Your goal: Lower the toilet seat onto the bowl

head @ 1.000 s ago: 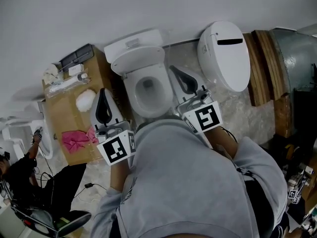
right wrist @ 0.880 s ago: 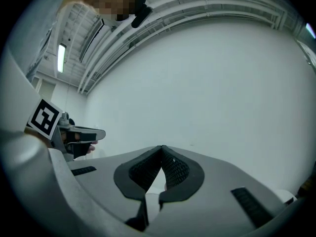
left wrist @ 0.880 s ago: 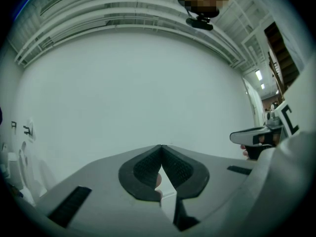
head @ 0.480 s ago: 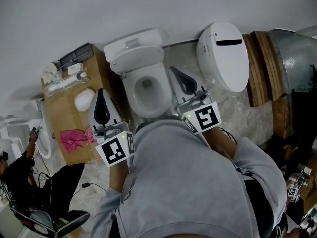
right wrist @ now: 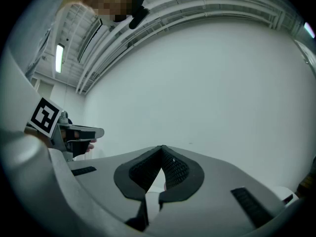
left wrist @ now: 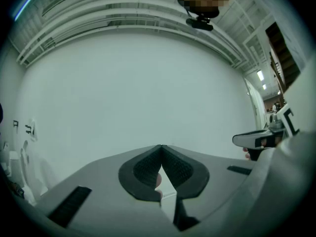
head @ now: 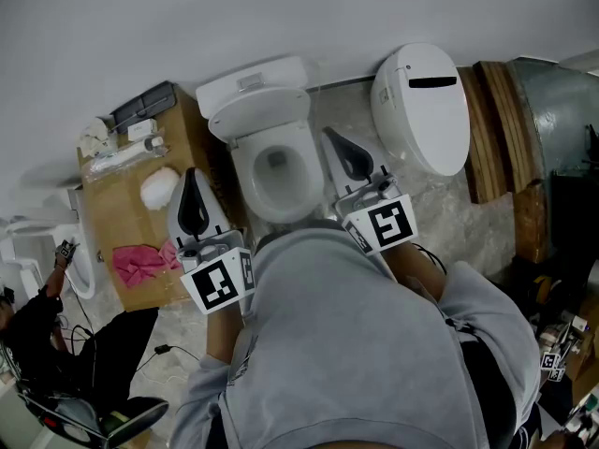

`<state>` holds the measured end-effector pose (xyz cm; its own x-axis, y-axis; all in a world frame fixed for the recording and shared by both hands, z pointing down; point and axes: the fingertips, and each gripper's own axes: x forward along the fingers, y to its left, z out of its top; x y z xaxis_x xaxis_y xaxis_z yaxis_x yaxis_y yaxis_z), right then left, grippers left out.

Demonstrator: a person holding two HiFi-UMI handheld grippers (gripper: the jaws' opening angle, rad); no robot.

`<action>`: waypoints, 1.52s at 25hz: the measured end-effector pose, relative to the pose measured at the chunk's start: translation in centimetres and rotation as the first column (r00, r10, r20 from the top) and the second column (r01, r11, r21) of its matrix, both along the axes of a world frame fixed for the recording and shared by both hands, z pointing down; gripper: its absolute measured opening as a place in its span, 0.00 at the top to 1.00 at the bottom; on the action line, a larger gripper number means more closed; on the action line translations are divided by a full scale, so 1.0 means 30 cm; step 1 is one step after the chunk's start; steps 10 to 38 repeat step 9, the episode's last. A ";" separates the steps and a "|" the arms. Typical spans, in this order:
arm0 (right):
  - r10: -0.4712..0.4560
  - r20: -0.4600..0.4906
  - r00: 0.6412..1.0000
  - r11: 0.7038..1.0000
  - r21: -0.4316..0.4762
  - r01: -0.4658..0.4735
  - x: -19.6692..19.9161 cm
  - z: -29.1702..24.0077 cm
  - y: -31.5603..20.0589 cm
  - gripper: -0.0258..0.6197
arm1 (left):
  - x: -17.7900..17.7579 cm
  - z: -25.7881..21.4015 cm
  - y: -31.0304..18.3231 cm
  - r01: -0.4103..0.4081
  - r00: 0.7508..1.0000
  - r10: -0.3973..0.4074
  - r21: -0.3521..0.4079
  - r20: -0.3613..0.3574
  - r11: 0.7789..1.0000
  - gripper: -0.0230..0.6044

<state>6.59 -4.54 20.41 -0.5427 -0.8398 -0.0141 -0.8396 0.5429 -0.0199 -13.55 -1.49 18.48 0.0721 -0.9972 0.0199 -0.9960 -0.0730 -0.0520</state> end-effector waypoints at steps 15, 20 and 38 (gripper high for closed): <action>0.006 -0.003 1.000 1.000 -0.001 -0.006 0.006 0.005 0.013 0.96 | -0.003 -0.002 0.016 0.003 1.000 -0.003 0.003 -0.004 1.000 0.96; 0.006 -0.003 1.000 1.000 -0.001 -0.006 0.006 0.005 0.013 0.96 | -0.003 -0.002 0.016 0.003 1.000 -0.003 0.003 -0.004 1.000 0.96; 0.006 -0.003 1.000 1.000 -0.001 -0.006 0.006 0.005 0.013 0.96 | -0.003 -0.002 0.016 0.003 1.000 -0.003 0.003 -0.004 1.000 0.96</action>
